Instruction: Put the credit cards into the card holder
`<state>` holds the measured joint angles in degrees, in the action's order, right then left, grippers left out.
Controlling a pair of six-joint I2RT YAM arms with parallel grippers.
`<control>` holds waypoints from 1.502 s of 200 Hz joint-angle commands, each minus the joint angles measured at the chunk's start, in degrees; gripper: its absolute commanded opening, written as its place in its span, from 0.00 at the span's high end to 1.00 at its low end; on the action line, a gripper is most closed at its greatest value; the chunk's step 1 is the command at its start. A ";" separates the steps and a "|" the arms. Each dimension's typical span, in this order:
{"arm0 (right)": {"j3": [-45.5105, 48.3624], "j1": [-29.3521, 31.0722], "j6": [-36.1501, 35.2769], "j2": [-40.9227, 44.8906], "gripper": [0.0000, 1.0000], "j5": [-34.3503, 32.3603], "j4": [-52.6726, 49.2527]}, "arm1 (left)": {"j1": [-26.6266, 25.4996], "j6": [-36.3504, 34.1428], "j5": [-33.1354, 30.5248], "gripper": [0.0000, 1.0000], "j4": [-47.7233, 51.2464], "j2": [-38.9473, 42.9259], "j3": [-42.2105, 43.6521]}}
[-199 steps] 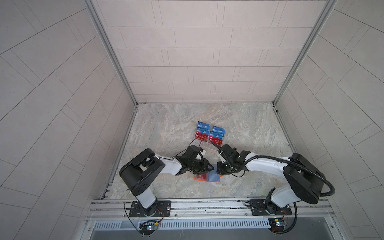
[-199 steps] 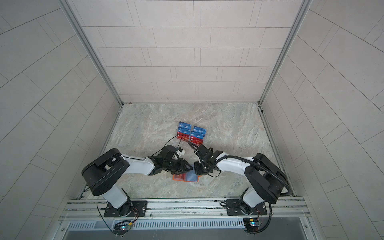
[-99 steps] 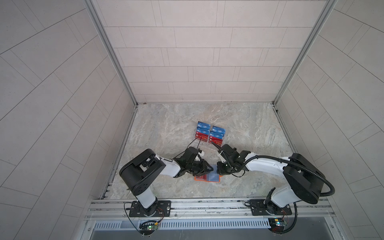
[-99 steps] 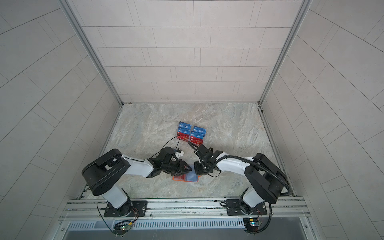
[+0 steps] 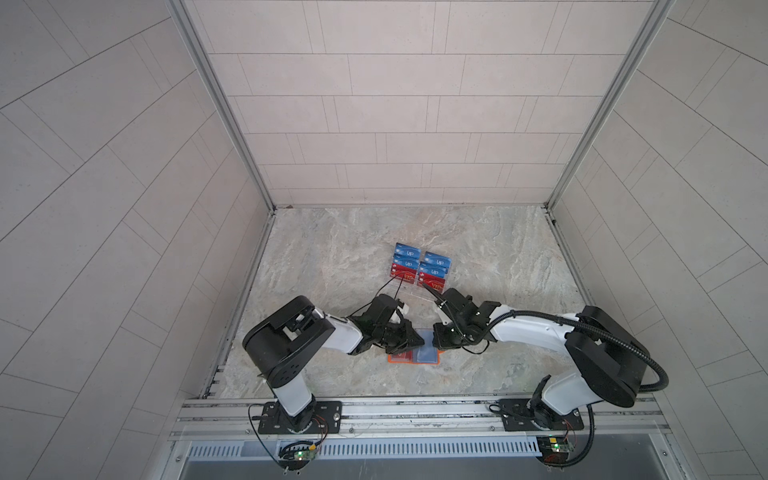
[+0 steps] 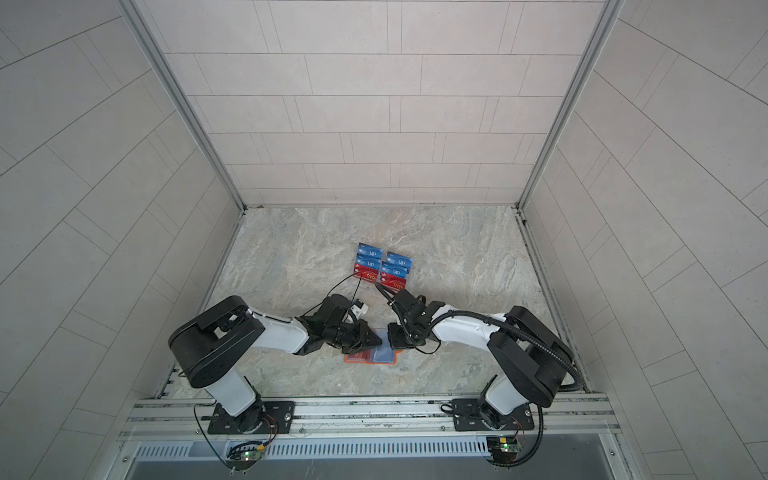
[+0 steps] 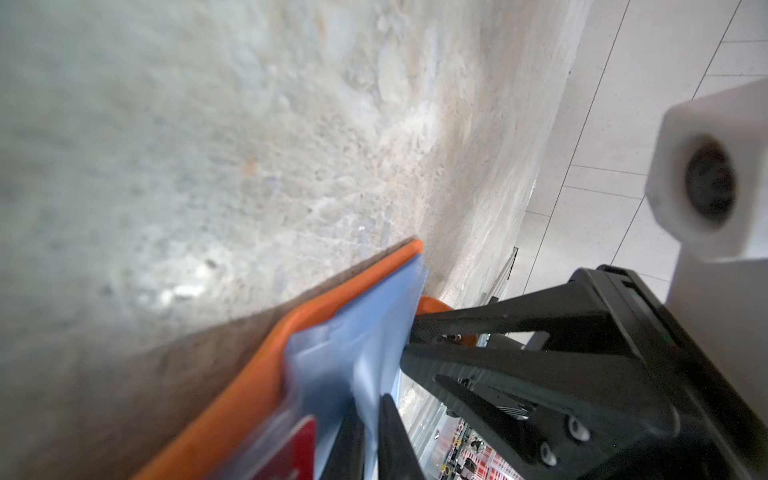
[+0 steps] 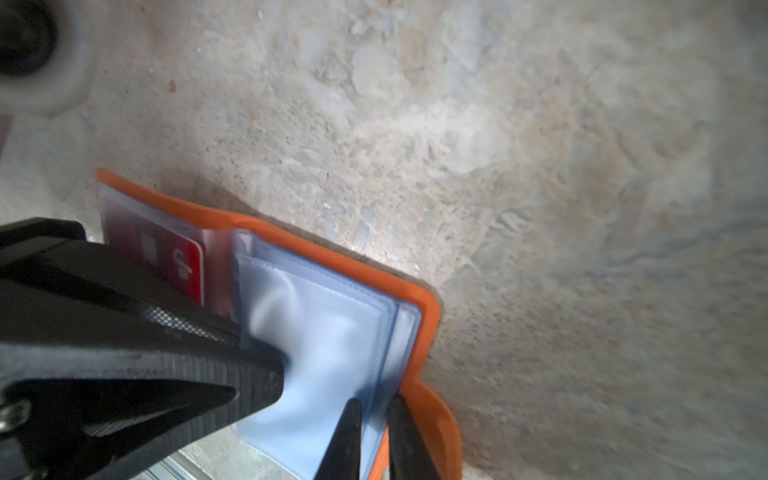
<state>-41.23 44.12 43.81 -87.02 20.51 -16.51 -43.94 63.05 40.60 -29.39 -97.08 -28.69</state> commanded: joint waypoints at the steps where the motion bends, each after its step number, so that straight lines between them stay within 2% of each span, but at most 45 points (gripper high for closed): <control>1: 0.50 0.45 0.83 -0.27 0.83 -0.65 1.35 | -0.48 -0.61 -0.24 0.92 1.45 -0.67 -0.48; 37: -0.45 -0.11 0.52 3.38 0.83 -1.28 0.15 | -0.43 -2.53 -0.31 0.97 4.03 1.11 -1.62; 91: -2.80 -3.52 -1.85 5.57 0.82 -0.92 -2.19 | -0.35 -5.13 0.19 0.96 5.10 2.76 -1.06; 164: -11.59 -11.24 -11.61 4.06 0.80 0.45 -9.91 | 1.23 -9.30 2.73 0.93 6.43 4.19 -1.11; 228: -4.06 -8.65 -7.02 4.71 0.80 9.10 -3.40 | 1.23 -8.96 2.93 0.94 4.26 4.95 1.17; 258: 0.41 -7.25 -3.72 6.22 0.80 10.16 0.48 | 1.29 -9.10 3.24 0.93 3.28 5.51 1.88; 300: 0.94 -6.13 -4.26 6.58 0.81 10.89 1.54 | 1.23 -9.00 3.59 0.94 2.78 5.52 1.95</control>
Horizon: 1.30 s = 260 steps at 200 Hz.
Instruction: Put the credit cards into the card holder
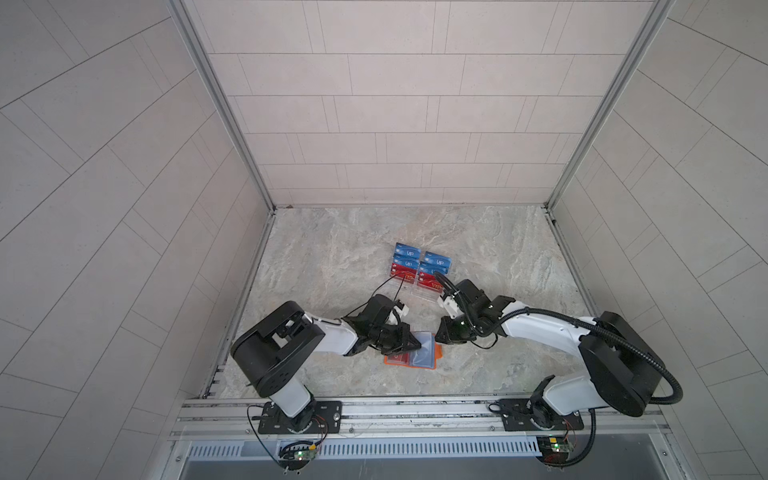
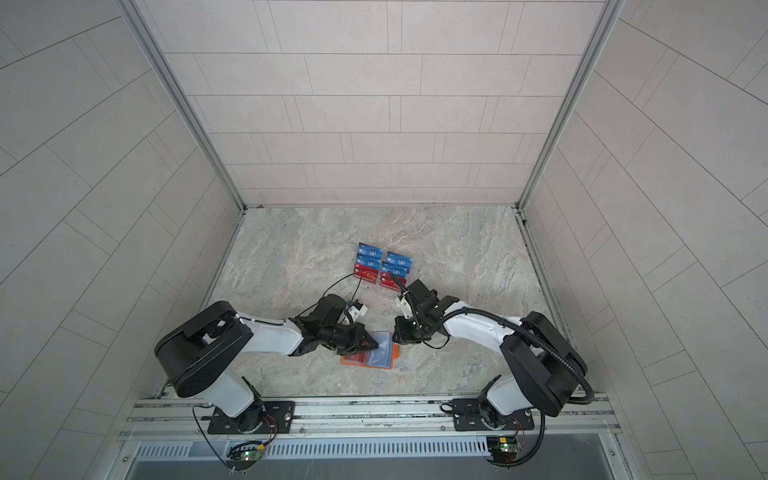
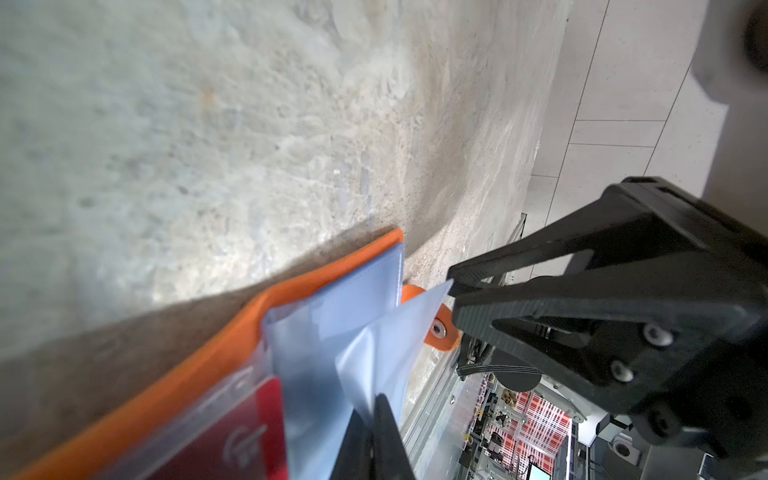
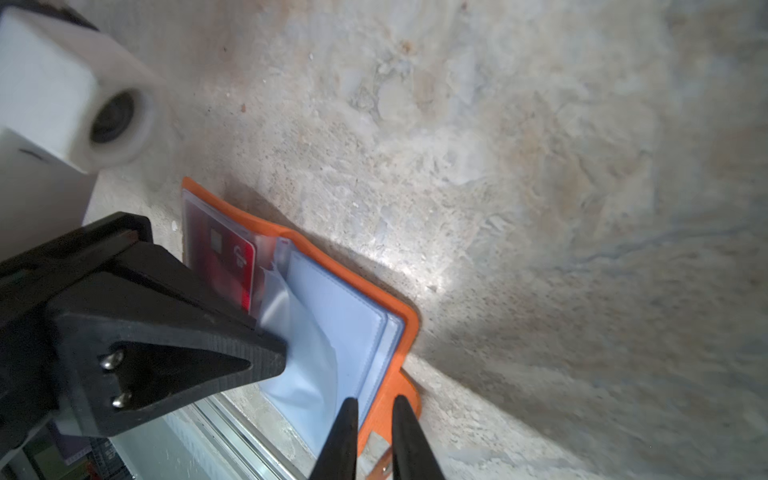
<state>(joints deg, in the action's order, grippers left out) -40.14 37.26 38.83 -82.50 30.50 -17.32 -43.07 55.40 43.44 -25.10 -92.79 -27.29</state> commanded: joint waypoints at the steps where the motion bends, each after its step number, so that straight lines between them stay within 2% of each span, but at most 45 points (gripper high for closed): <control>1: -0.13 0.72 0.72 2.07 0.81 0.89 2.41 | 0.40 -1.39 0.72 0.94 -1.52 1.22 0.51; 54: 0.41 1.33 0.37 0.84 0.81 1.55 3.87 | 0.35 0.64 0.86 0.94 -5.25 0.48 1.35; 175: 2.17 0.04 -0.14 2.08 0.82 -1.01 1.90 | 0.35 0.55 0.78 0.94 -5.53 1.03 1.95; 260: -0.25 3.85 -0.73 -1.56 0.82 0.17 4.22 | 0.35 0.49 1.02 0.94 -5.49 1.96 2.49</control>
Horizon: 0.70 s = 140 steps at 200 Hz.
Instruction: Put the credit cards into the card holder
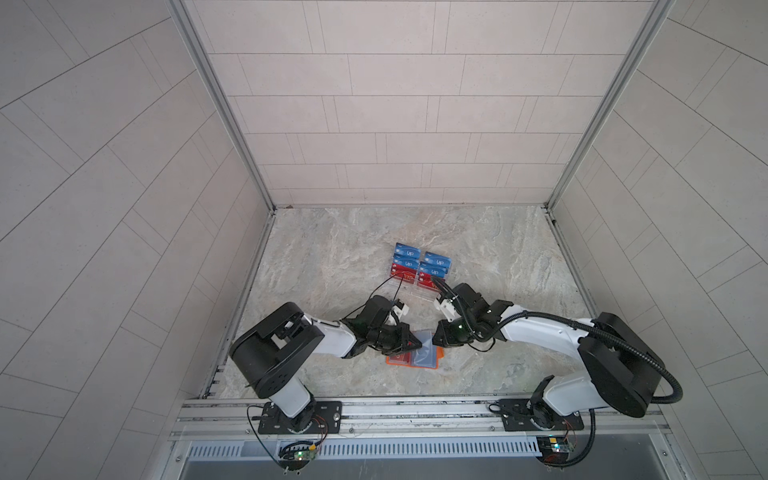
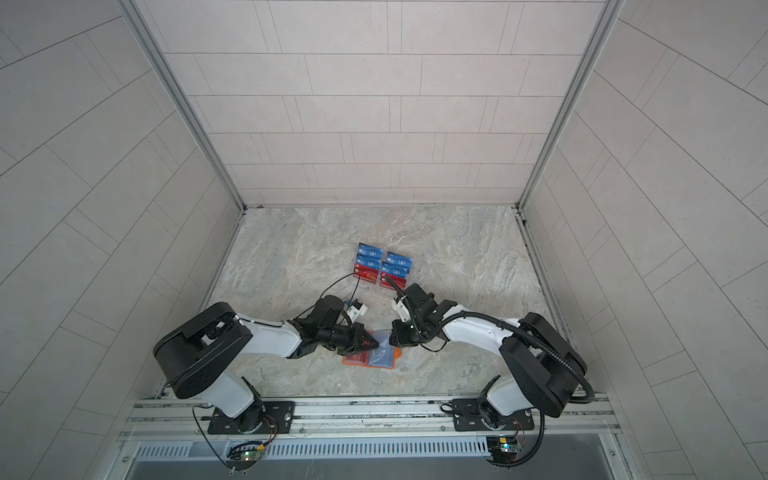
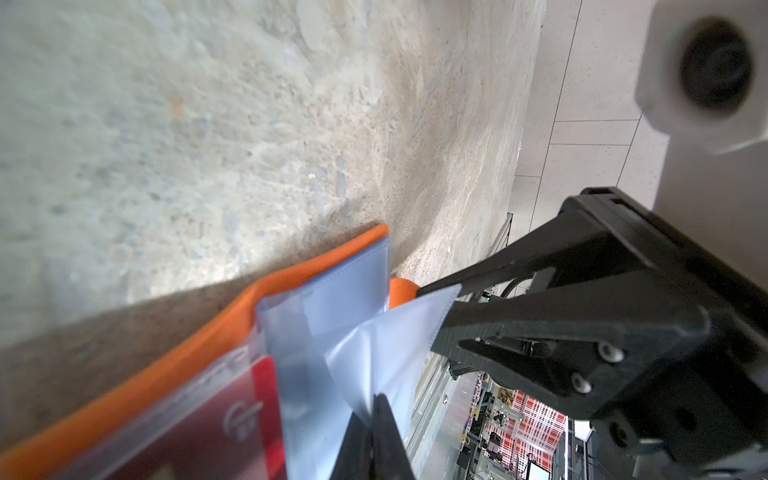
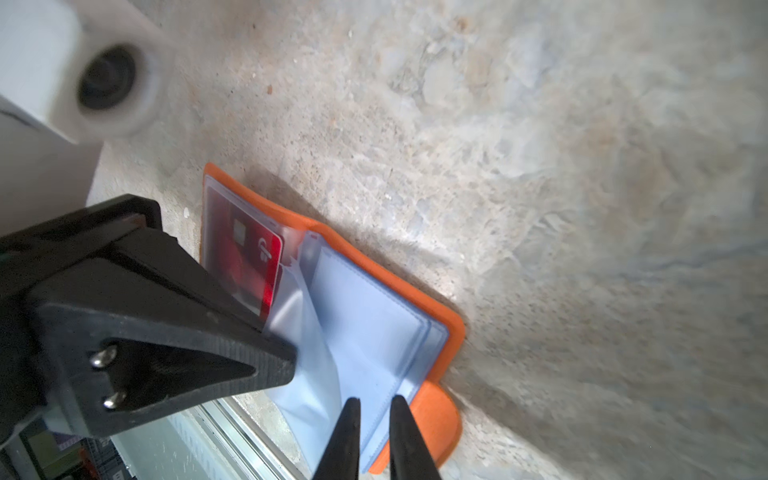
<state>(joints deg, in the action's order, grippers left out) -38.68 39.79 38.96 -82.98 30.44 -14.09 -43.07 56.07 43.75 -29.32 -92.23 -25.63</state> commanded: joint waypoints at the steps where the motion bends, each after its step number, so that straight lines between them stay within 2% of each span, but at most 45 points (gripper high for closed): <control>1: -1.73 1.37 -0.84 -1.10 0.82 0.28 0.99 | 0.35 -0.18 0.72 0.94 -1.31 1.42 0.79; 74: -0.46 2.05 0.24 -0.93 0.82 1.97 4.91 | 0.37 0.08 1.34 0.93 -1.93 1.65 1.35; 140: 0.70 2.19 1.82 -2.09 0.81 5.22 9.13 | 0.32 0.75 1.37 0.85 -2.16 2.45 1.42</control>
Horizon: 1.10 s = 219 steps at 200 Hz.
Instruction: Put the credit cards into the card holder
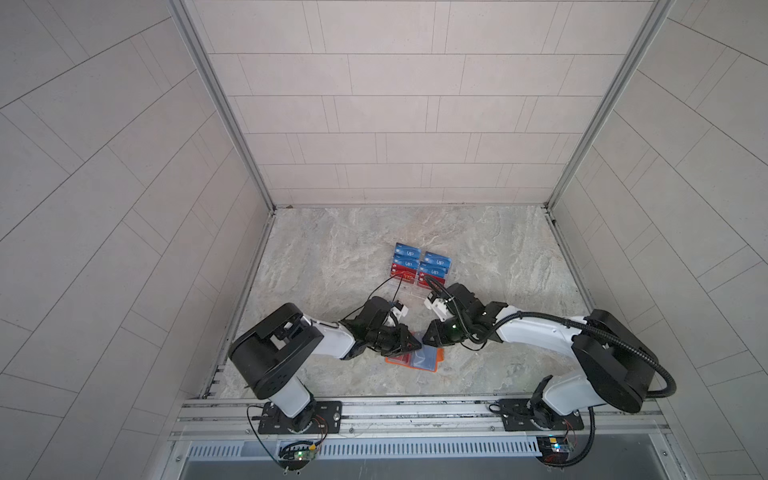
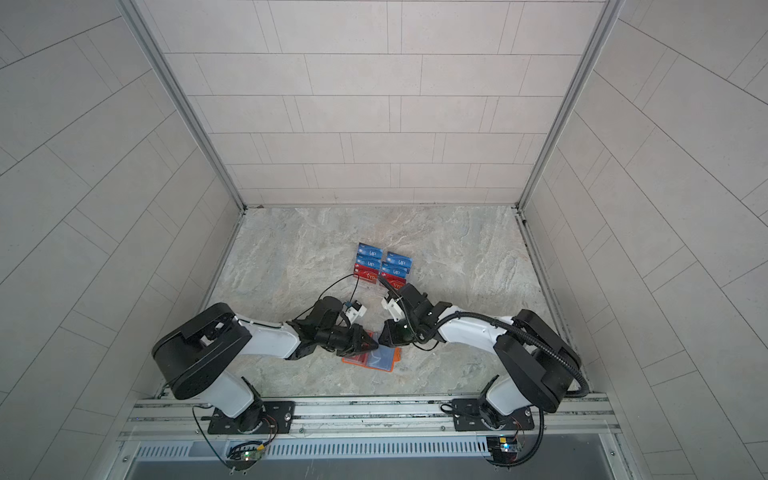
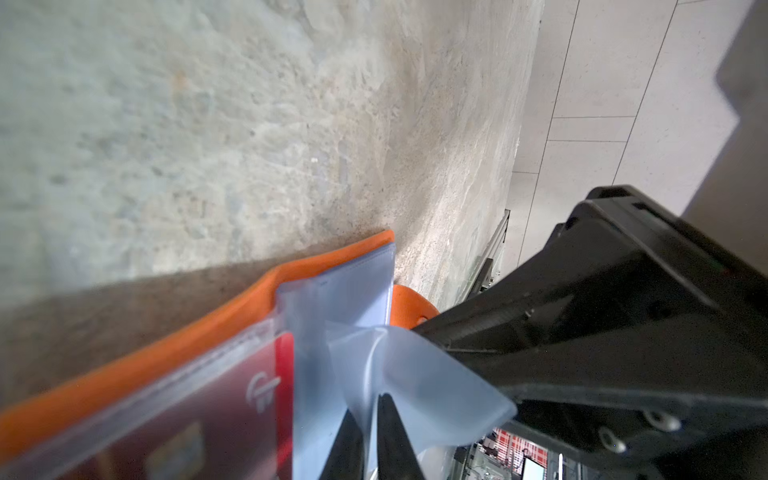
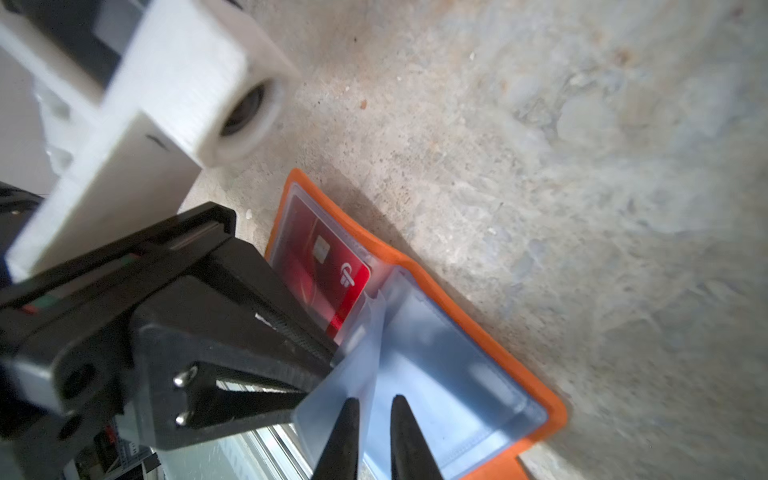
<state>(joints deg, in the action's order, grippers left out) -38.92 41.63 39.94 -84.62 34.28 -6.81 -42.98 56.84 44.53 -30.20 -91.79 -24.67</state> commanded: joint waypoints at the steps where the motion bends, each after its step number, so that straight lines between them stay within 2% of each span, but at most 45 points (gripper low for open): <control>1: 0.99 0.33 0.84 -0.46 0.81 1.39 1.87 | 0.20 0.05 0.57 0.84 -1.28 2.03 0.43; 91: 2.62 0.34 1.45 -1.78 0.81 0.68 2.58 | 0.26 -0.81 0.47 0.82 0.47 2.99 0.42; 109: 2.31 0.43 1.43 -1.95 0.81 1.29 2.76 | 0.23 -0.94 0.20 0.77 0.79 3.03 0.35; 133: 1.92 0.89 1.54 -1.62 0.81 1.82 3.03 | 0.27 -0.71 0.04 0.59 1.22 3.49 0.38; 174: 1.48 1.19 1.54 -1.93 0.82 2.14 2.72 | 0.27 -2.52 -0.47 0.39 7.22 7.01 -0.64; 219: -1.22 2.40 0.65 -2.73 0.82 2.54 1.27 | 0.72 -10.26 -5.21 0.32 26.70 14.46 -4.55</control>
<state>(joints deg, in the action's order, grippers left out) -38.04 43.18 40.95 -86.54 36.42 -4.56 -42.76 52.42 42.74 -16.23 -81.36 -26.61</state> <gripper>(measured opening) 0.186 0.674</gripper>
